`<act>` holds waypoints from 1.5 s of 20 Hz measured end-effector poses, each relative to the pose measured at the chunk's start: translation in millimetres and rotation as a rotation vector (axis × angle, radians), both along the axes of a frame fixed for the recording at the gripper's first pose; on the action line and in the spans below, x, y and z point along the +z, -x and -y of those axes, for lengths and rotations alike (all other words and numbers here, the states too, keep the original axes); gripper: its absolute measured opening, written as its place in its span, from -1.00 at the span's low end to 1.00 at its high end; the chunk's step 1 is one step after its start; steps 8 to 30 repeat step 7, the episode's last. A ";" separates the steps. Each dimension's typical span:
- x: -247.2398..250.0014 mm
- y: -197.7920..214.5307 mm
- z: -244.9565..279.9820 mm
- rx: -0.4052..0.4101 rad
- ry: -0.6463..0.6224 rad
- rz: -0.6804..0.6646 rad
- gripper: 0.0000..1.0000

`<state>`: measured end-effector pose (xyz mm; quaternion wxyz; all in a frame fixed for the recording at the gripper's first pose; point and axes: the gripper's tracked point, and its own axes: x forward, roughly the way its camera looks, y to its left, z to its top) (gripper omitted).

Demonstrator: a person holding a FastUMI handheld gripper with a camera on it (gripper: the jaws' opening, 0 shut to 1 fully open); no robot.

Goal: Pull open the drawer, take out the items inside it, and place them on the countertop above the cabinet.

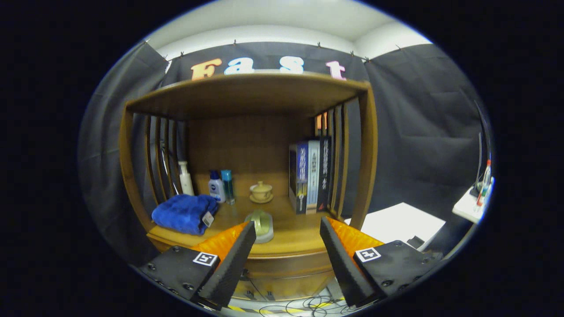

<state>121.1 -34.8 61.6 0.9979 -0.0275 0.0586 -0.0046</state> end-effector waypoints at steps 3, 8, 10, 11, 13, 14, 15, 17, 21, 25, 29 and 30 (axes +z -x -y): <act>50.1 31.2 -11.0 0.026 -0.026 0.018 0.96; 104.9 63.4 -21.2 0.045 -0.016 0.052 0.96; 104.9 63.4 -21.2 0.045 -0.016 0.052 0.96; 104.9 63.4 -21.2 0.045 -0.016 0.052 0.96; 104.9 63.4 -21.2 0.045 -0.016 0.052 0.96; 104.9 63.4 -21.2 0.045 -0.016 0.052 0.96; 104.9 63.4 -21.2 0.045 -0.016 0.052 0.96; 104.9 63.4 -21.2 0.045 -0.016 0.052 0.96; 104.9 63.4 -21.2 0.045 -0.016 0.052 0.96; 104.9 63.4 -21.2 0.045 -0.016 0.052 0.96; 104.9 63.4 -21.2 0.045 -0.016 0.052 0.96; 104.9 63.4 -21.2 0.045 -0.016 0.052 0.96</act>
